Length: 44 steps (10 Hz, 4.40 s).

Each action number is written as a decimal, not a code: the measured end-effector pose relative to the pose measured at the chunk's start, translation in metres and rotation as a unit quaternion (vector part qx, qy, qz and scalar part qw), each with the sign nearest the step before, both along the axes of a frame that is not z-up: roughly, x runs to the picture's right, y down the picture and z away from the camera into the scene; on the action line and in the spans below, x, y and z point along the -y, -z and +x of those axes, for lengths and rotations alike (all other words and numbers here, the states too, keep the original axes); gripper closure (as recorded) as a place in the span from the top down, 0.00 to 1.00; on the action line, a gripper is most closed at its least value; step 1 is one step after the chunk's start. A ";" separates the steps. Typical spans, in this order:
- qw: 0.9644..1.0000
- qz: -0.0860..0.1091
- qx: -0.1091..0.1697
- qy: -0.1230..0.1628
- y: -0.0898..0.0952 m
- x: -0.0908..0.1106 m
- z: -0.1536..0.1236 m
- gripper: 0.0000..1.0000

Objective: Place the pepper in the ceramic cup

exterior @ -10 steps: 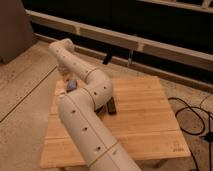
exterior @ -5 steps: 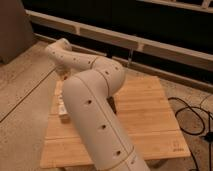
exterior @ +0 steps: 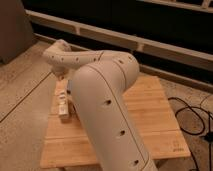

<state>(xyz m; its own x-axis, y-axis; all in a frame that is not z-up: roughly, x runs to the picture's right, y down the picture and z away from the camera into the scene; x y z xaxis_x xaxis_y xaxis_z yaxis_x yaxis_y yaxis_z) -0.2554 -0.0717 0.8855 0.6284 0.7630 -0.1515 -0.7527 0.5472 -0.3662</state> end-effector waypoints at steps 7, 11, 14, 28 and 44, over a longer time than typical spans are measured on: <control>0.993 -0.038 -0.090 -0.061 -0.039 -0.022 0.107 0.00; 0.988 -0.027 -0.127 -0.087 -0.023 -0.027 0.147 0.00; 0.983 -0.023 -0.144 -0.111 -0.015 -0.033 0.178 0.00; 0.964 -0.008 -0.216 -0.156 -0.009 -0.007 0.255 0.00; 0.955 -0.057 -0.244 -0.156 -0.046 -0.041 0.255 0.00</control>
